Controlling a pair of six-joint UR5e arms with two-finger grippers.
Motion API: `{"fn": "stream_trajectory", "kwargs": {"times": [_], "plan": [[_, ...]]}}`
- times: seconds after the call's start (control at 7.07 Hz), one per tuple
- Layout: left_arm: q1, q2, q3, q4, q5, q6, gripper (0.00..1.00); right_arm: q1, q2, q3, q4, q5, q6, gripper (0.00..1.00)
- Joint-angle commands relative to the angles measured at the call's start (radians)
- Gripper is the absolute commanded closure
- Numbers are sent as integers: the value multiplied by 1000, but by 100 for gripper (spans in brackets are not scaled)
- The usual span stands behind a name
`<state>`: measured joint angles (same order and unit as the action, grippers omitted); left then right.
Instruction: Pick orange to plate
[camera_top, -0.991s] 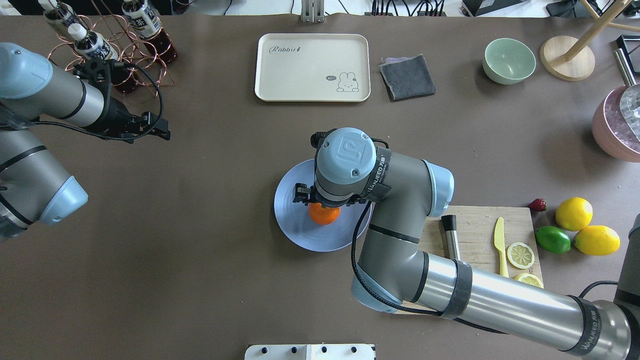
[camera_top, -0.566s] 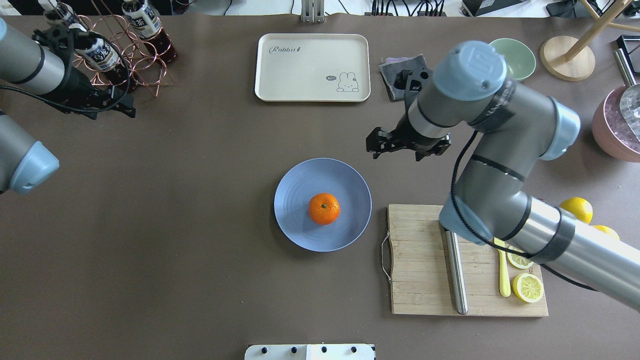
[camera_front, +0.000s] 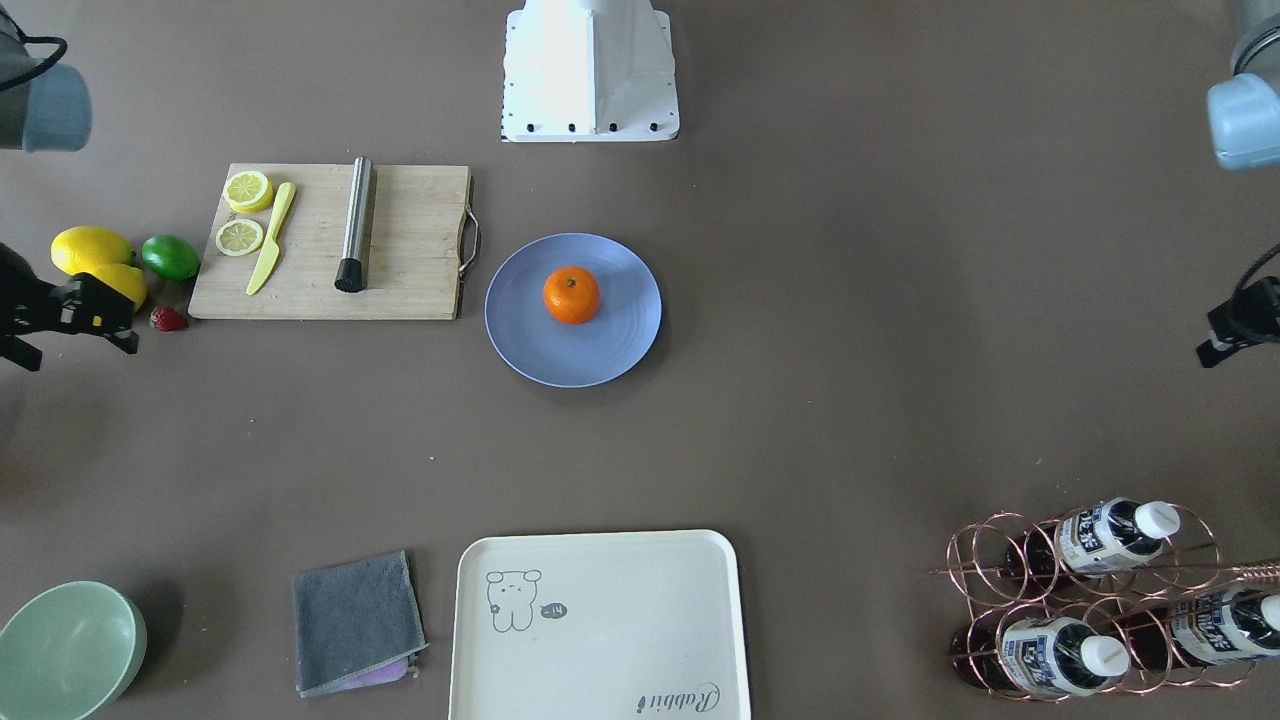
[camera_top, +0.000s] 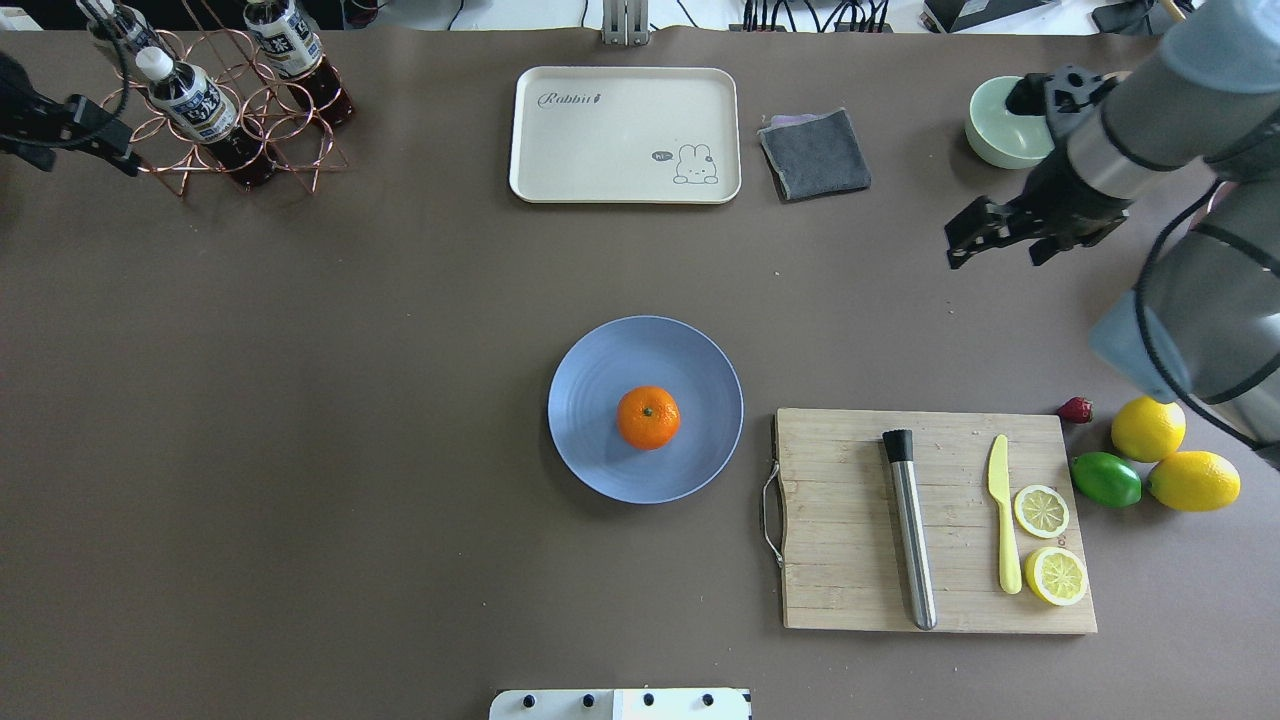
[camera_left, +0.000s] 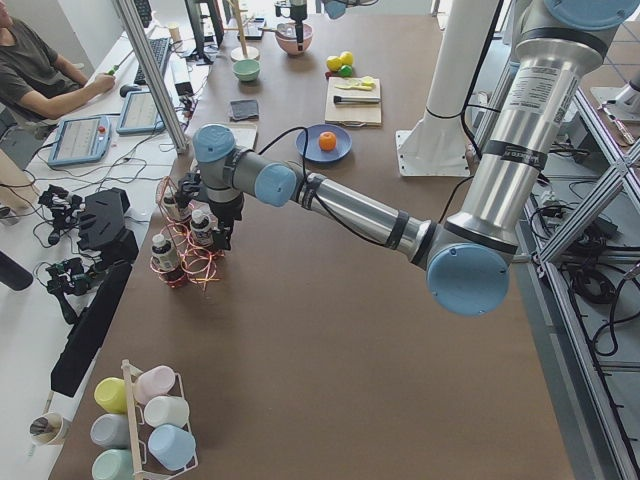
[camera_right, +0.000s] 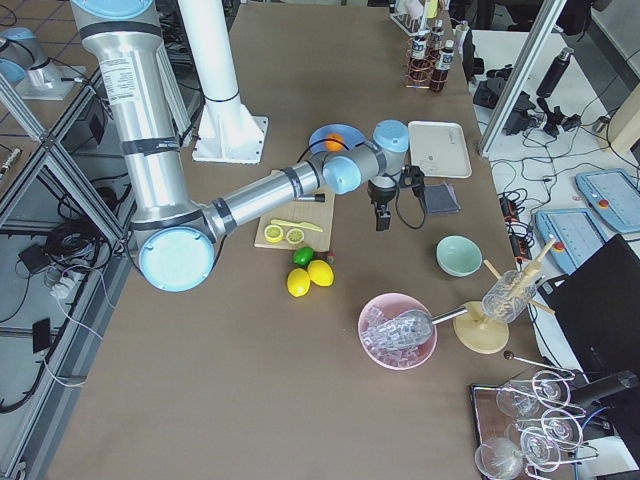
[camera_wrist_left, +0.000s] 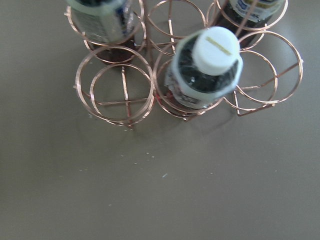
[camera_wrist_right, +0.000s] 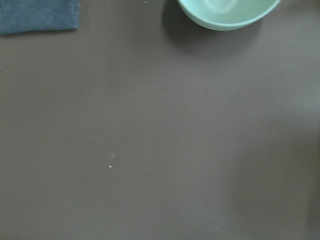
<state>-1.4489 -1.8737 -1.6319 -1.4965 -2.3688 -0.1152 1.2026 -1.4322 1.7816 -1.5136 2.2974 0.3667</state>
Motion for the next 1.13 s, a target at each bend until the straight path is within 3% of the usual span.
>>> {"fn": "stream_trajectory", "kwargs": {"times": [0.0,0.14,0.28,0.71,0.99], "plan": [[-176,-1,152,87,-12,371,4,179,-97,-83,1,31,-312,0],[-185,10,190,87,-9,405,4,254,-102,-152,0,34,-427,0],[-185,87,184,35,-7,394,3,302,-91,-212,1,39,-510,0],[-180,100,147,16,-7,371,3,324,-100,-226,-2,39,-519,0],[-174,128,161,-62,-3,370,3,322,-93,-232,-8,40,-508,0]]}}
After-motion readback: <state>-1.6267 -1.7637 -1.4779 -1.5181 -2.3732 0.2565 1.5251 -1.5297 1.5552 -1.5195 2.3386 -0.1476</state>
